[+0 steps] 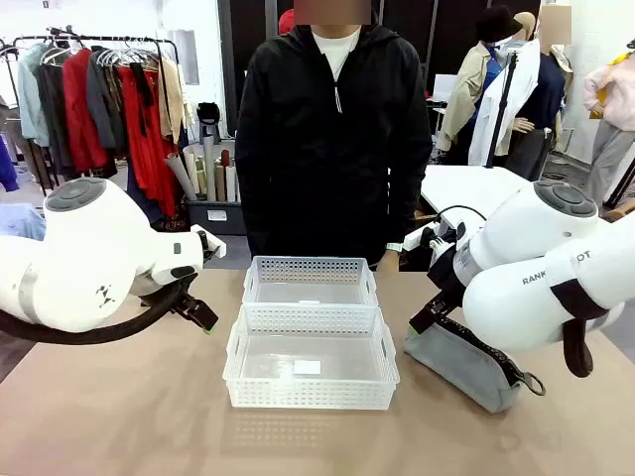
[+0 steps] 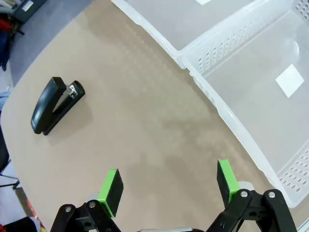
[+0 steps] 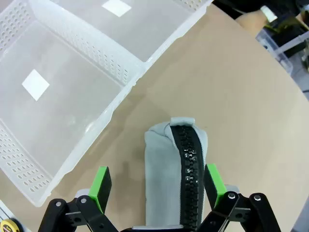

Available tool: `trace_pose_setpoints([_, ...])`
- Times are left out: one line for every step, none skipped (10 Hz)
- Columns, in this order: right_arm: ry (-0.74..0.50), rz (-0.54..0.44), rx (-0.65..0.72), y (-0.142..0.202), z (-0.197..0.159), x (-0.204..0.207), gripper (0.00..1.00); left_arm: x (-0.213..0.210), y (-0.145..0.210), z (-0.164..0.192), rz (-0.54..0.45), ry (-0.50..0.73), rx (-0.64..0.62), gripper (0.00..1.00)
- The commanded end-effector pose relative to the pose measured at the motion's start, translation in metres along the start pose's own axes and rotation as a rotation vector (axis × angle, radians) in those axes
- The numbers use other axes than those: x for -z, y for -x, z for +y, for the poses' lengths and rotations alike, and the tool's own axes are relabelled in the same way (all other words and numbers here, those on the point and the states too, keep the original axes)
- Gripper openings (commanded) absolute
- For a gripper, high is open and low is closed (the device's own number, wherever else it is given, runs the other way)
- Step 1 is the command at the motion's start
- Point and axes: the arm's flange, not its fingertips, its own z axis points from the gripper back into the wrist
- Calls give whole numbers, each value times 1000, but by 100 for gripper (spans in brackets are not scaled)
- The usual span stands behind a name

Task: Distribute items into two baskets.
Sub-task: Pick up the Pencil pouch that the person points to.

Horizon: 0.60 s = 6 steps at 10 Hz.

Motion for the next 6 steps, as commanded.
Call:
trace_pose_setpoints([0, 0, 0, 0, 0, 0, 100, 0, 0, 0, 0, 0, 0, 100])
trace_pose_setpoints([0, 0, 0, 0, 0, 0, 100, 0, 0, 0, 0, 0, 0, 100])
trace_pose_setpoints([0, 0, 0, 0, 0, 0, 100, 0, 0, 0, 0, 0, 0, 100])
trace_pose_setpoints([0, 0, 0, 0, 0, 0, 100, 0, 0, 0, 0, 0, 0, 100])
trace_pose_setpoints([0, 0, 0, 0, 0, 0, 100, 0, 0, 0, 0, 0, 0, 100])
trace_pose_setpoints([0, 0, 0, 0, 0, 0, 100, 0, 0, 0, 0, 0, 0, 100])
